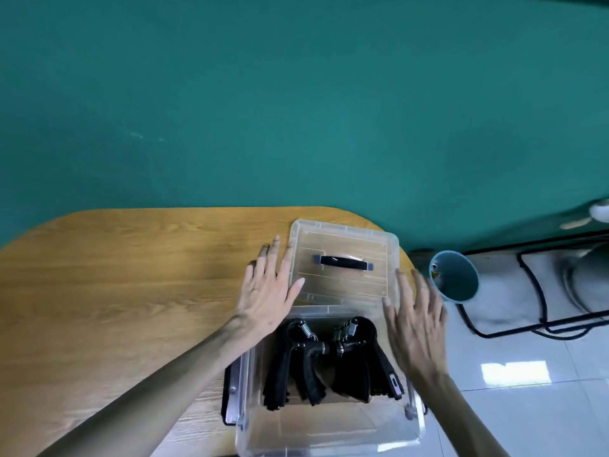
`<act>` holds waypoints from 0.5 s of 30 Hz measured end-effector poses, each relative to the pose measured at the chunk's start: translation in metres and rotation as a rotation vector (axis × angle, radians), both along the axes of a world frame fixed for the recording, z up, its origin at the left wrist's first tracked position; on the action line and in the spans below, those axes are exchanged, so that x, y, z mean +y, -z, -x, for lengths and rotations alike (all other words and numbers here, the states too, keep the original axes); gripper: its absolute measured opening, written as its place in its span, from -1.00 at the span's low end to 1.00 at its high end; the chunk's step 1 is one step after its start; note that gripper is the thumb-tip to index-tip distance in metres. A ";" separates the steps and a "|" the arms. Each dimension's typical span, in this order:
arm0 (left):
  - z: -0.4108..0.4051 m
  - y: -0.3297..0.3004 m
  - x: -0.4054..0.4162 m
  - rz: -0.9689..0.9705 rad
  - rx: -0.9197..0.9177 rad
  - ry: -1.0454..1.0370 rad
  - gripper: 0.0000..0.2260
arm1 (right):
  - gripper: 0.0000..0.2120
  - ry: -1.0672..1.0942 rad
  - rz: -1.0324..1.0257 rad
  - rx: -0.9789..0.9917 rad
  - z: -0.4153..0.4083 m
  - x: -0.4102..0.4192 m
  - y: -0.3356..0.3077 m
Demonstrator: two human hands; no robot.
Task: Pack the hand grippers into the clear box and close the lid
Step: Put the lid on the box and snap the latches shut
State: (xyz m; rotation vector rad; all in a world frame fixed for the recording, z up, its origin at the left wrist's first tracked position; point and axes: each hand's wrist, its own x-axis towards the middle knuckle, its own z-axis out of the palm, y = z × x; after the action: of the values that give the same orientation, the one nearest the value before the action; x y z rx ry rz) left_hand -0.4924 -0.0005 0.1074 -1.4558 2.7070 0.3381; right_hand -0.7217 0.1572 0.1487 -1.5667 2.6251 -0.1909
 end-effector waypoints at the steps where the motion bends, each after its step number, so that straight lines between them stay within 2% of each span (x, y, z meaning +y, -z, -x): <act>1: 0.005 0.006 -0.005 0.007 -0.006 0.036 -0.36 | -0.44 0.020 0.004 0.002 0.009 -0.006 0.002; 5: 0.027 0.032 -0.030 0.014 -0.018 0.077 -0.34 | -0.45 0.038 -0.033 0.011 0.053 -0.031 0.024; 10: 0.053 0.075 -0.054 -0.050 -0.023 0.046 -0.33 | -0.41 -0.103 -0.131 -0.022 0.085 -0.057 0.073; 15: 0.070 0.112 -0.070 -0.071 -0.064 0.059 -0.34 | -0.39 -0.118 -0.162 -0.023 0.123 -0.085 0.104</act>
State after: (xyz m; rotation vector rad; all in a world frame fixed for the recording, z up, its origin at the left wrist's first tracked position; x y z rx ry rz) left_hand -0.5626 -0.0707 -0.0043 -1.3419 2.6530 0.3737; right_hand -0.8444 0.0726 0.0450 -1.6466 2.4514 0.0111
